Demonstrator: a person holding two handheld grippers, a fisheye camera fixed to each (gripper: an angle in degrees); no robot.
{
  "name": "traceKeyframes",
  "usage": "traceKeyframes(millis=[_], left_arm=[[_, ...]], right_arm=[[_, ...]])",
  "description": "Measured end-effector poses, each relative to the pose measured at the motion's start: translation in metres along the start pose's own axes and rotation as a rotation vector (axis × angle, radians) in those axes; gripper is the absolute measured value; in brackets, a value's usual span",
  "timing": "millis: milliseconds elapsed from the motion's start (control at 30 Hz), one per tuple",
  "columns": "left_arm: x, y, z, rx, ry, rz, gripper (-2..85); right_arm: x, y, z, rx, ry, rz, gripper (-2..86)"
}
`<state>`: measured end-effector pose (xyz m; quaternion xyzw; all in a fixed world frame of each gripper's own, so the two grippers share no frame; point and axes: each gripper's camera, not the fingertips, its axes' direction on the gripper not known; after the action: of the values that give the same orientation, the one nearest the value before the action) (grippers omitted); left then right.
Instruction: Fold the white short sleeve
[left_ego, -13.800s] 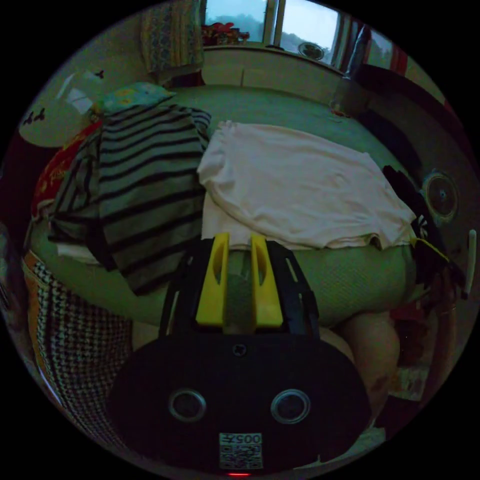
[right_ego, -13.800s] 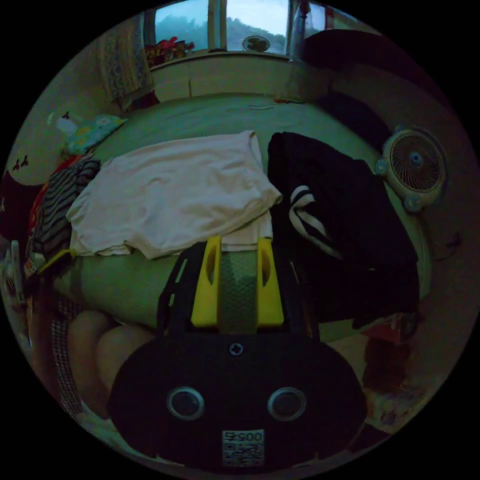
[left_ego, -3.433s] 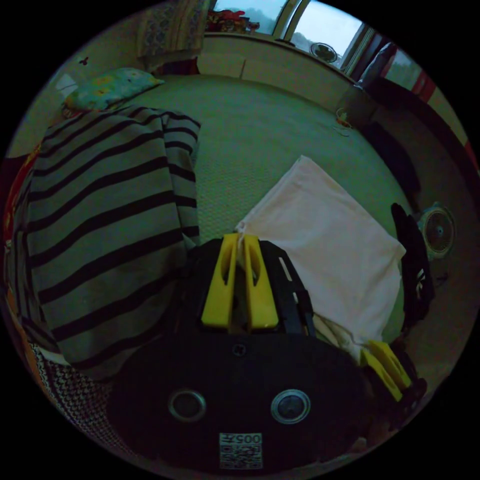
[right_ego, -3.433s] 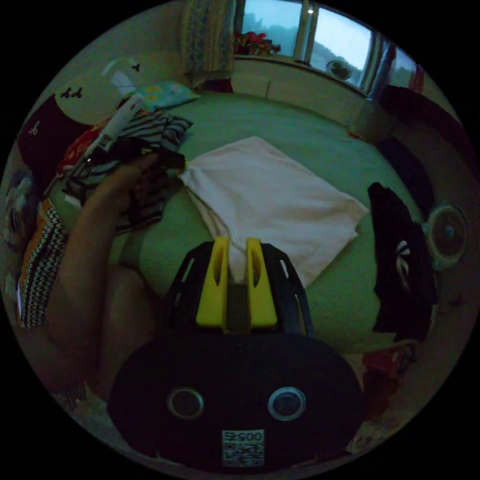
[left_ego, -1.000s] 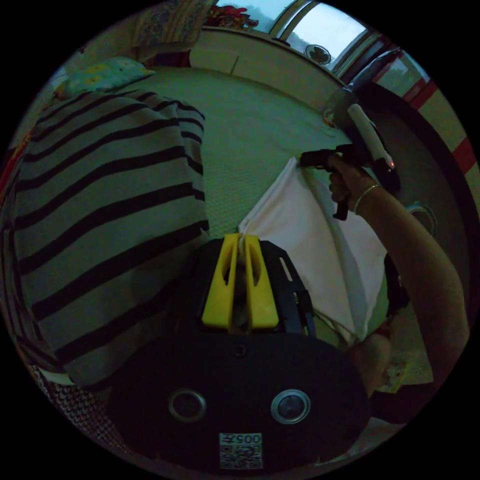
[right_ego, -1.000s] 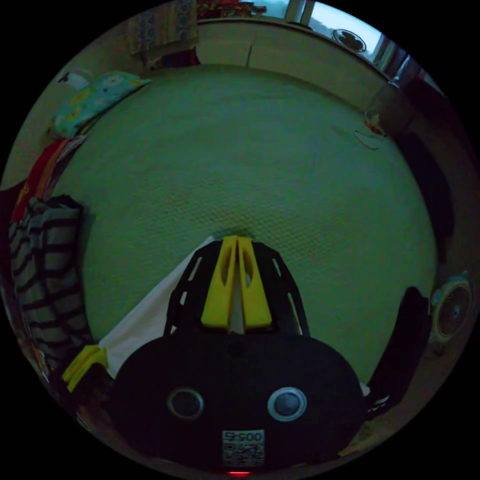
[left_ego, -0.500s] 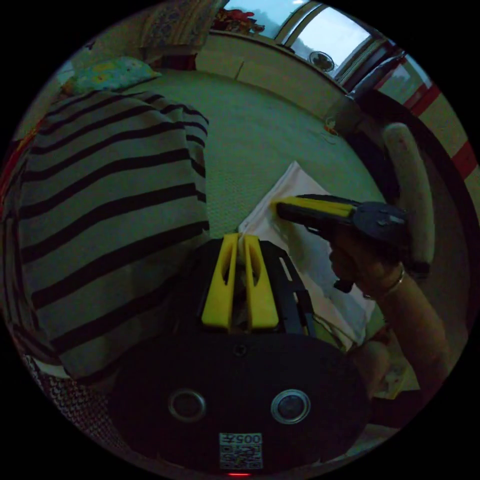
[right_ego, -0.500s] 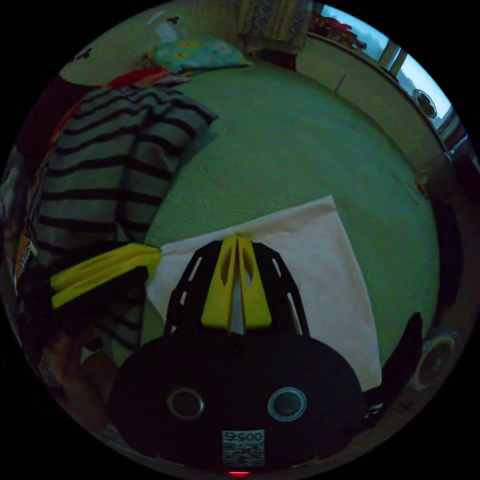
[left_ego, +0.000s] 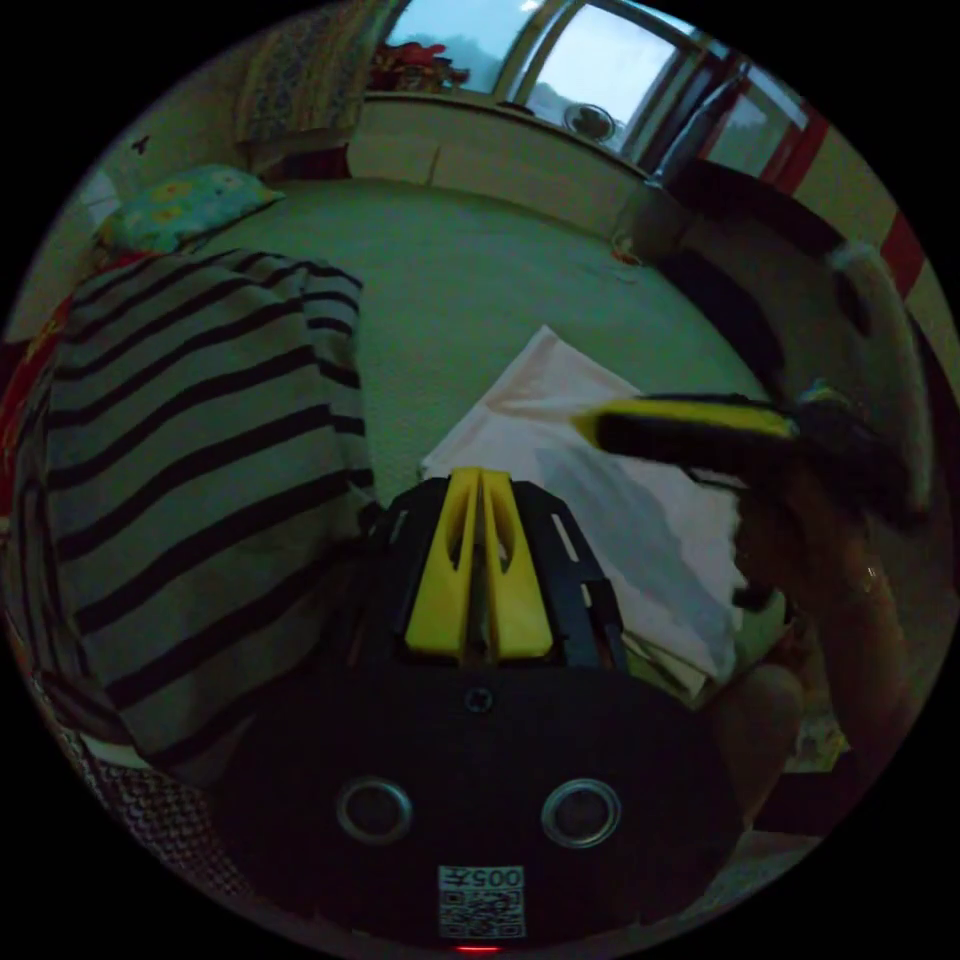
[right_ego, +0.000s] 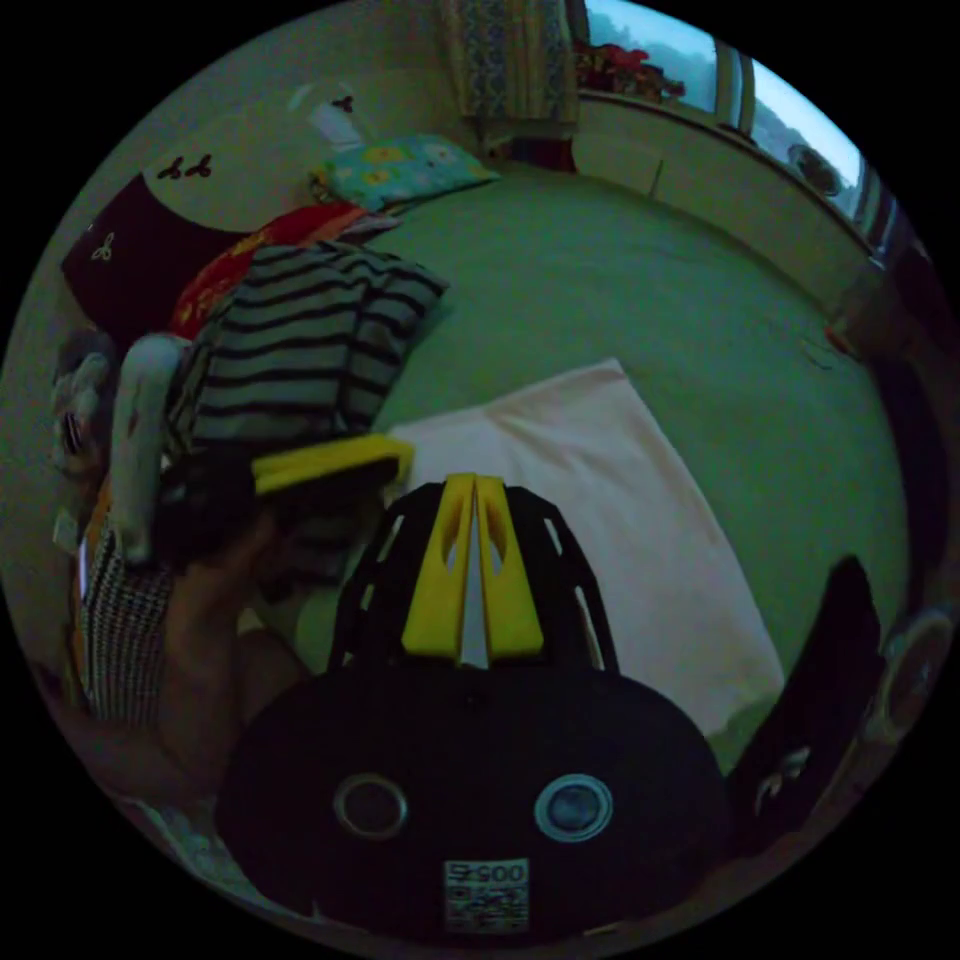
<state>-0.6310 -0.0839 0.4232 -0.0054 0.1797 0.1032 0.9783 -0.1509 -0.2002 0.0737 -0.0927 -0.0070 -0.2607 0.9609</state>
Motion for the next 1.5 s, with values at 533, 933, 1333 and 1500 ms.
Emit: traceKeyframes(millis=[533,933,1333,1500], left_arm=[[0.122,-0.007,-0.047,0.068,-0.201,-0.010,-0.3],[0.365,0.019,-0.068,-0.079,0.055,0.382,12.1],[0.421,0.011,-0.086,-0.127,-0.041,0.356,5.5],[0.387,0.001,-0.130,-0.019,-0.082,0.256,7.7]], right_arm=[[0.051,0.250,-0.107,0.056,0.096,0.273,-1.3],[0.151,0.439,-0.224,0.244,0.097,0.649,-0.8],[0.176,0.531,-0.257,0.234,0.038,0.628,-0.7],[0.193,0.517,-0.253,0.280,0.054,0.513,3.3]])
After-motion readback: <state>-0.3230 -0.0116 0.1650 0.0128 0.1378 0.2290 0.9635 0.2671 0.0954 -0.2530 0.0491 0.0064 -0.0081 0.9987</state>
